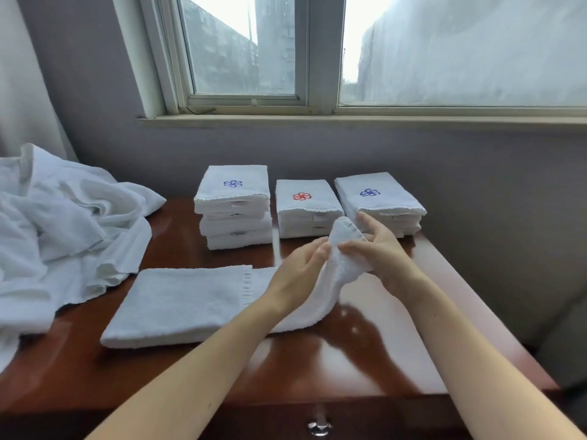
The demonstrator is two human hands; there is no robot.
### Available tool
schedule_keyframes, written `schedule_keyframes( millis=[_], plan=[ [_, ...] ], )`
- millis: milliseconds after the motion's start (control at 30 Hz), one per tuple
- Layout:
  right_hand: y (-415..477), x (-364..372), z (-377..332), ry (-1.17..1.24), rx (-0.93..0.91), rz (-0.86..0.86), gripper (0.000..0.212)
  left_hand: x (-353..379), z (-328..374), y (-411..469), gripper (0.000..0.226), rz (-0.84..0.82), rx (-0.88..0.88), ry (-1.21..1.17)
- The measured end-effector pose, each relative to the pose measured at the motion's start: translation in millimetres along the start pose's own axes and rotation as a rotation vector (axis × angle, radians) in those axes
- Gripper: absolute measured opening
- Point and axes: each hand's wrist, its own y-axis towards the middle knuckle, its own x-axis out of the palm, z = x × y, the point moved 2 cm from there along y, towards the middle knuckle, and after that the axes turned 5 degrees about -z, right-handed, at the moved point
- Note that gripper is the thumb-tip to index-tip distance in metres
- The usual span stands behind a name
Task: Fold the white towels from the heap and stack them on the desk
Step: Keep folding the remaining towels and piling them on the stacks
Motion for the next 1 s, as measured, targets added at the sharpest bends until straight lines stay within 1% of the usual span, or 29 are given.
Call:
schedule_keyframes(
  millis=[33,67,133,300,433,533,633,767,833,900,967,1000],
  plan=[
    [-1.5,12.0,-8.0,0.068,-0.030,-0.026,0.083,-9.0,10.7,1.1,0.031,-0.006,-0.039,-0.101],
    [-2.5,25.3,-15.7,0.116,-0.063,-0.050,0.081,-19.8,19.5,1.7,0.036,-0.016,-0.076,-0.152],
    [-3.0,53.0,-29.6,0.171,-0.129,-0.103,0.077,-45.4,32.9,-2.7,0.045,-0.010,-0.116,-0.185],
    [4.8,121.3,-55.2,0.174,-0.191,-0.201,0.073,-111.0,42.9,-34.0,0.044,0.164,-0.128,-0.228],
    [12.7,173.9,-61.6,0.093,-0.203,-0.246,0.070,-150.1,31.6,-60.2,0.048,0.207,-0.154,-0.205],
    [14.3,208.3,-56.4,0.078,-0.184,-0.292,0.068,-172.9,17.2,-77.4,0.050,0.245,-0.210,-0.213],
    [14.8,236.5,-42.2,0.032,-0.152,-0.342,0.069,-190.4,-5.1,-92.0,0.056,0.293,-0.328,-0.207],
    [15.2,268.6,-21.4,-0.050,-0.088,-0.442,0.069,-213.3,-33.2,-113.6,0.063,0.296,-0.515,-0.232],
    [13.7,279.5,-11.5,-0.060,-0.035,-0.518,0.065,-222.2,-45.3,-120.2,0.061,0.302,-0.597,-0.211],
    [12.4,285.1,-2.1,-0.065,0.022,-0.581,0.058,-228.1,-57.6,-123.7,0.056,0.362,-0.649,-0.123],
    [15.4,284.3,3.5,-0.067,0.031,-0.597,0.052,-228.9,-67.5,-125.6,0.047,0.403,-0.656,-0.039],
    [17.3,282.0,3.2,-0.061,0.019,-0.588,0.052,-228.4,-71.6,-125.9,0.038,0.401,-0.645,-0.010]
  ],
)
